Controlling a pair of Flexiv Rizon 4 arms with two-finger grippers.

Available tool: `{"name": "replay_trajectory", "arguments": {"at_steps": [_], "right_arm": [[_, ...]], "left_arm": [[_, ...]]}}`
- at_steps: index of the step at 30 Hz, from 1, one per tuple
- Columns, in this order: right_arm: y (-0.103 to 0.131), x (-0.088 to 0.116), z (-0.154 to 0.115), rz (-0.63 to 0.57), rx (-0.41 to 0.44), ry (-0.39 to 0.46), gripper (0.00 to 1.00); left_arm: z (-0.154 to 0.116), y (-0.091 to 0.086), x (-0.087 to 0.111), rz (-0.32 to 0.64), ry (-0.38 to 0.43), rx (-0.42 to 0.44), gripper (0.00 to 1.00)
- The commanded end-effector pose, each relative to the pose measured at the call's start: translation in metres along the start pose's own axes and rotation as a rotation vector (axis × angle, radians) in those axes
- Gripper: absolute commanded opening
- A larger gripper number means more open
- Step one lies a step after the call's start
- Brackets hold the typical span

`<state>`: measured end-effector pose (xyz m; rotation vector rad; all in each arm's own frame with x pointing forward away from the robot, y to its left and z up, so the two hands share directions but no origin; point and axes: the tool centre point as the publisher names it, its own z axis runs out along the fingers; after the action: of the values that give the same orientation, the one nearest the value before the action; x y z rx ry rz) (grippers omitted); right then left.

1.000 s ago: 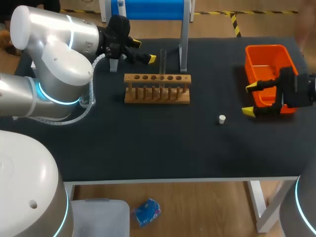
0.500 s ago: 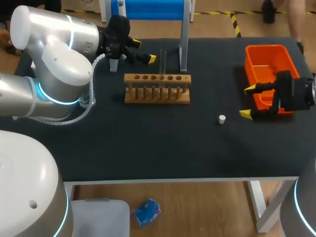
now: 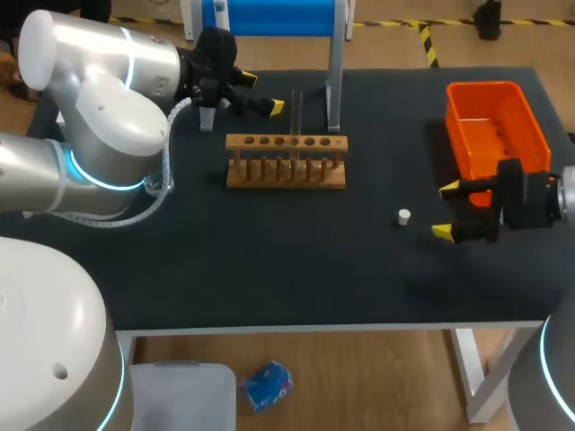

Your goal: Invert the test tube, pick up the pipette, mount the tip to pipette, aspirate from beaker and dispense into the tube, eject the tip, return the pipette, and cap with the stopper.

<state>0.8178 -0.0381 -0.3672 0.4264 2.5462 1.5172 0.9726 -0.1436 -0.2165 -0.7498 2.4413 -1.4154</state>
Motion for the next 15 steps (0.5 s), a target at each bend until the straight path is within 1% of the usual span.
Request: {"name": "replay_trajectory", "arguments": {"at_steps": [1,8,9,10,11,12,14,15], "right_arm": [[-0.007,-0.010,0.018,-0.002,-0.001,0.014,1.00],[-0.008,-0.012,0.036,-0.019,0.018,0.019,1.00],[-0.009,-0.012,0.038,-0.027,0.029,0.019,0.95],[-0.009,-0.012,0.041,-0.031,0.035,0.013,0.85],[-0.009,-0.011,0.042,-0.028,0.035,0.016,0.86],[-0.009,-0.011,0.043,-0.030,0.038,0.015,0.83],[-0.010,-0.011,0.046,-0.029,0.043,0.014,0.83],[-0.011,-0.011,0.048,-0.028,0.046,0.012,0.81]], "left_arm": [[0.000,0.000,0.000,-0.001,0.002,-0.001,1.00],[0.000,0.000,0.000,-0.001,0.002,-0.001,1.00],[0.000,0.000,0.000,-0.001,0.002,-0.001,1.00],[0.000,0.000,0.000,-0.001,0.002,-0.001,1.00],[0.000,0.000,0.000,-0.001,0.002,-0.001,1.00],[0.000,0.000,0.000,-0.001,0.002,-0.001,1.00],[0.000,0.000,0.000,-0.001,0.002,-0.001,1.00],[0.000,0.000,0.000,-0.001,0.002,-0.001,1.00]]}}
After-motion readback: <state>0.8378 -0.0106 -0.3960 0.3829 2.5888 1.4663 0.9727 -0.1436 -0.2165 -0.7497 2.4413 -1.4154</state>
